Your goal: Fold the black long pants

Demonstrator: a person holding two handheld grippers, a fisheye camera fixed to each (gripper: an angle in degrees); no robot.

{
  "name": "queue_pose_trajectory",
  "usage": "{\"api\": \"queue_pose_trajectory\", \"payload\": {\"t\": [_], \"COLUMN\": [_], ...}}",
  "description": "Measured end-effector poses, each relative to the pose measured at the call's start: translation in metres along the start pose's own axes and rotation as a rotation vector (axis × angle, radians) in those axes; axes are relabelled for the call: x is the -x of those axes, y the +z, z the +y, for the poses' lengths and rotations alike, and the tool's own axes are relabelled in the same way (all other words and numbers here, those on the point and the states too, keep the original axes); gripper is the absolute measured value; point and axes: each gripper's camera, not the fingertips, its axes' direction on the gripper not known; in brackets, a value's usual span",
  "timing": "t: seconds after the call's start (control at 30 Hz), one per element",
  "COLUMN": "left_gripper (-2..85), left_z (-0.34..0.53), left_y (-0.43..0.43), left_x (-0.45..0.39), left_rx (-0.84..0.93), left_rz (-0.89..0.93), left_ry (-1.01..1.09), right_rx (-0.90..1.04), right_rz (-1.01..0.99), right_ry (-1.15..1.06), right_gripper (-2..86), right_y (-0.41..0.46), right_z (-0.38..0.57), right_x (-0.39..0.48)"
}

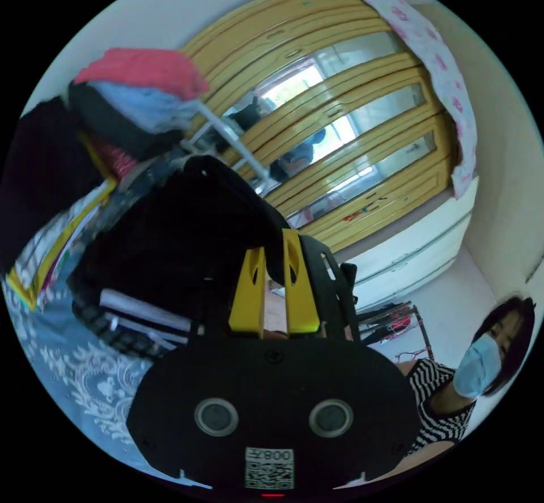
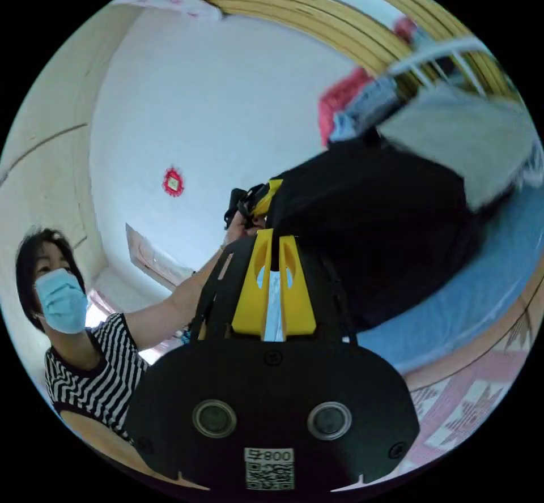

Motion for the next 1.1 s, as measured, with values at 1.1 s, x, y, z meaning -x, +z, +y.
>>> {"api": "queue_pose_trajectory", "payload": {"t": [1.1], "left_gripper": [0.0], "left_z": [0.066], "left_y": [-0.045], "left_x": [-0.039], "left_rx": [-0.116], "left_rz": [-0.423], "left_ry": [0.070], "right_rx": [-0.099], "right_rz": [0.330], "right_ry": [0.122], "right_gripper": [-0.1], "right_y": [0.023], "right_z": [-0.078], "right_x": [-0.003]}}
